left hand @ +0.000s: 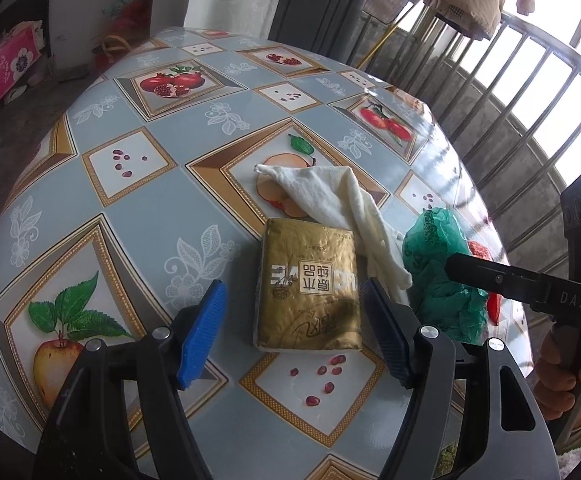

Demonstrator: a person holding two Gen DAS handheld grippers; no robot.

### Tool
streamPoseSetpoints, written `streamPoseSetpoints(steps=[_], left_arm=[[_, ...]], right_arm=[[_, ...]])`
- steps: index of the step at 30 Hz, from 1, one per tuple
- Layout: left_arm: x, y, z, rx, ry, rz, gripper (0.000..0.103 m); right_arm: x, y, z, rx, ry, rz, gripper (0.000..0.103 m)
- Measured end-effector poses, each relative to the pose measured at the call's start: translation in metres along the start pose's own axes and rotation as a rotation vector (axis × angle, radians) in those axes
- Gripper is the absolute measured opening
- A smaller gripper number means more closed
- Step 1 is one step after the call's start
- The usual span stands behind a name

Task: Collect trash
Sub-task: 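Grasp the gold packet with the left tool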

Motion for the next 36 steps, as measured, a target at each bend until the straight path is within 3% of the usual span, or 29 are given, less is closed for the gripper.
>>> streamPoseSetpoints(steps=[4, 9, 14, 19, 25, 36], left_arm=[[0.004, 0.007, 0.01, -0.037, 0.002, 0.011, 0.067], [0.003, 0.007, 0.009, -0.018, 0.0, 0.005, 0.067], [-0.001, 0.004, 0.008, -0.019, 0.014, -0.017, 0.054], [-0.002, 0.005, 0.006, -0.007, 0.021, -0.029, 0.051], [-0.008, 0.002, 0.0, 0.013, 0.025, -0.053, 0.05], [-0.01, -0.007, -0.026, 0.082, 0.072, -0.078, 0.049]], right_arm=[[0.0, 0.002, -0.001, -0.014, 0.009, -0.006, 0.053], [-0.001, 0.005, -0.001, -0.03, 0.002, -0.007, 0.054], [-0.006, 0.006, 0.002, -0.045, -0.003, -0.028, 0.054], [-0.012, 0.005, 0.004, -0.056, 0.003, -0.057, 0.054], [-0.014, 0.002, 0.006, -0.06, -0.019, -0.042, 0.039], [-0.023, -0.013, -0.018, -0.006, -0.051, -0.039, 0.036]])
Point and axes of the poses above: each gripper's, at about its wrist camera, not at the fingertips, and z roughly the way its jaws point, x to its right, y to its underside, the point moved 8 cm from there along z, roughly the way its jaws point, and after that the axes turned 15 degrees about -z, right-handed, at the moved point
